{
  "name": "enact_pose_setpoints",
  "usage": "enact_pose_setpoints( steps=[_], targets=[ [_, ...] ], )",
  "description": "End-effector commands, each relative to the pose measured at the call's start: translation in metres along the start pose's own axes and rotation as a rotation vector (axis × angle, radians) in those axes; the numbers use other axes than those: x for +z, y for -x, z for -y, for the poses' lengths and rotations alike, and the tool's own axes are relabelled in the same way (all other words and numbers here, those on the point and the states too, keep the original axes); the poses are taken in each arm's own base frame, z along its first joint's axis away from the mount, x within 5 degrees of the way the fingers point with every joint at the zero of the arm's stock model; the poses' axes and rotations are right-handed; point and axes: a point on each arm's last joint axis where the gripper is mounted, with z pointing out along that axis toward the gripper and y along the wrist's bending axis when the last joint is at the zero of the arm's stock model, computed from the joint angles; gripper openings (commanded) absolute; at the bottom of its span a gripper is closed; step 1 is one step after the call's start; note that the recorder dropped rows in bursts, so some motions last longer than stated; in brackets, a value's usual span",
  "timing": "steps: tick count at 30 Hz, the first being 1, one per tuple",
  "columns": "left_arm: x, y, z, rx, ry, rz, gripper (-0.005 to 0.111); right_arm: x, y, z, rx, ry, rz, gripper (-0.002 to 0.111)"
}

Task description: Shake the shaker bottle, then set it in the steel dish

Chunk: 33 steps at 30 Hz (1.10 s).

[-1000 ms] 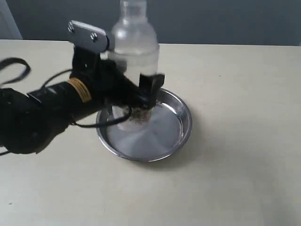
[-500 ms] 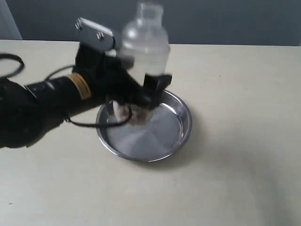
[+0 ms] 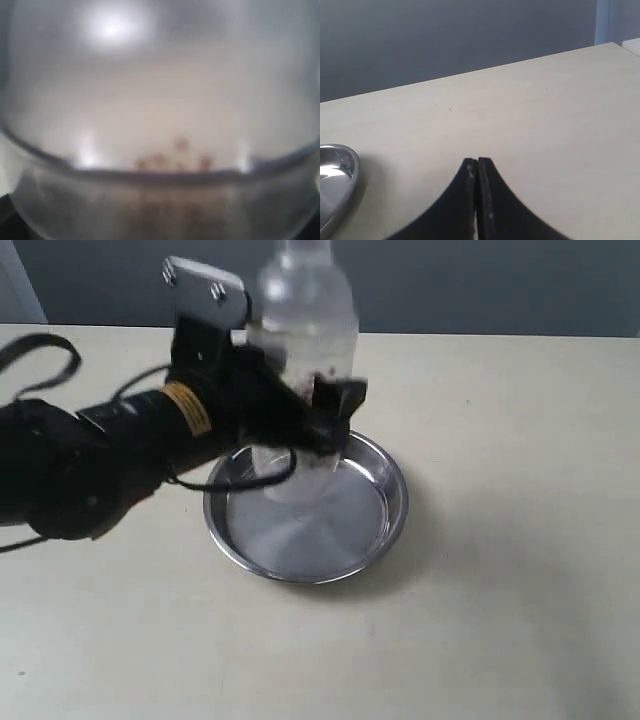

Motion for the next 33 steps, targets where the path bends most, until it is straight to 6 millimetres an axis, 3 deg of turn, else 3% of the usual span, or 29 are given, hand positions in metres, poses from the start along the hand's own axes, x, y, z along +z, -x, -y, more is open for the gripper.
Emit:
enact_pose_setpoints(
  steps=[1,2,5,6,7,9,11,13,14,15,16,19,20,21,23,25,26,29,30,33],
  targets=[
    [-0.024,0.055,0.016,0.100,-0.083,0.216,0.000,0.000,0.000,0.000,-0.003,0.004,0.012,-0.001],
    [-0.025,0.054,0.011,0.056,-0.053,0.206,0.000,0.000,0.000,0.000,-0.003,0.004,0.012,-0.001],
    [0.000,-0.003,-0.014,-0.040,0.064,-0.045,0.000,0.000,0.000,0.000,-0.003,0.004,0.012,-0.001],
    [0.003,-0.011,-0.017,-0.074,0.080,-0.090,0.000,0.000,0.000,0.000,-0.003,0.004,0.012,-0.001],
    [0.003,-0.005,-0.015,-0.059,0.062,-0.068,0.000,0.000,0.000,0.000,-0.003,0.004,0.012,-0.001],
    [-0.013,0.040,0.000,0.050,-0.025,0.108,0.000,0.000,0.000,0.000,-0.003,0.004,0.012,-0.001],
    [-0.028,0.065,0.005,0.075,-0.043,0.186,0.000,0.000,0.000,0.000,-0.003,0.004,0.012,-0.001],
    [-0.020,0.034,-0.003,0.048,-0.005,0.054,0.000,0.000,0.000,0.000,-0.003,0.004,0.012,-0.001],
    [-0.010,0.002,-0.012,0.004,0.034,-0.050,0.000,0.000,0.000,0.000,-0.003,0.004,0.012,-0.001],
    [-0.005,-0.011,-0.015,-0.029,0.051,-0.086,0.000,0.000,0.000,0.000,-0.003,0.004,0.012,-0.001],
    [-0.002,-0.011,-0.015,-0.036,0.052,-0.078,0.000,0.000,0.000,0.000,-0.005,0.004,0.012,-0.001],
    [-0.023,0.054,0.003,0.072,-0.046,0.189,0.000,0.000,0.000,0.000,-0.005,0.004,0.012,-0.001],
    [-0.029,0.063,0.005,0.081,-0.049,0.208,0.000,0.000,0.000,0.000,-0.005,0.004,0.012,-0.001],
    [-0.028,0.059,0.003,0.057,-0.035,0.178,0.000,0.000,0.000,0.000,-0.005,0.004,0.012,-0.001],
    [-0.010,0.010,-0.007,0.002,0.016,-0.018,0.000,0.000,0.000,0.000,-0.003,0.004,0.012,-0.001],
    [0.002,-0.018,-0.012,-0.078,0.046,-0.103,0.000,0.000,0.000,0.000,-0.003,0.004,0.012,-0.001],
    [0.002,-0.010,-0.006,-0.038,0.001,-0.064,0.000,0.000,0.000,0.000,-0.003,0.004,0.012,-0.001],
    [-0.019,0.042,0.010,0.061,-0.088,0.134,0.000,0.000,0.000,0.000,-0.003,0.004,0.012,-0.001],
    [-0.019,0.038,0.008,0.028,-0.071,0.116,0.000,0.000,0.000,0.000,-0.003,0.004,0.012,-0.001],
    [0.004,-0.021,-0.011,-0.059,0.024,-0.092,0.000,0.000,0.000,0.000,-0.001,0.005,0.012,-0.001]
  ],
)
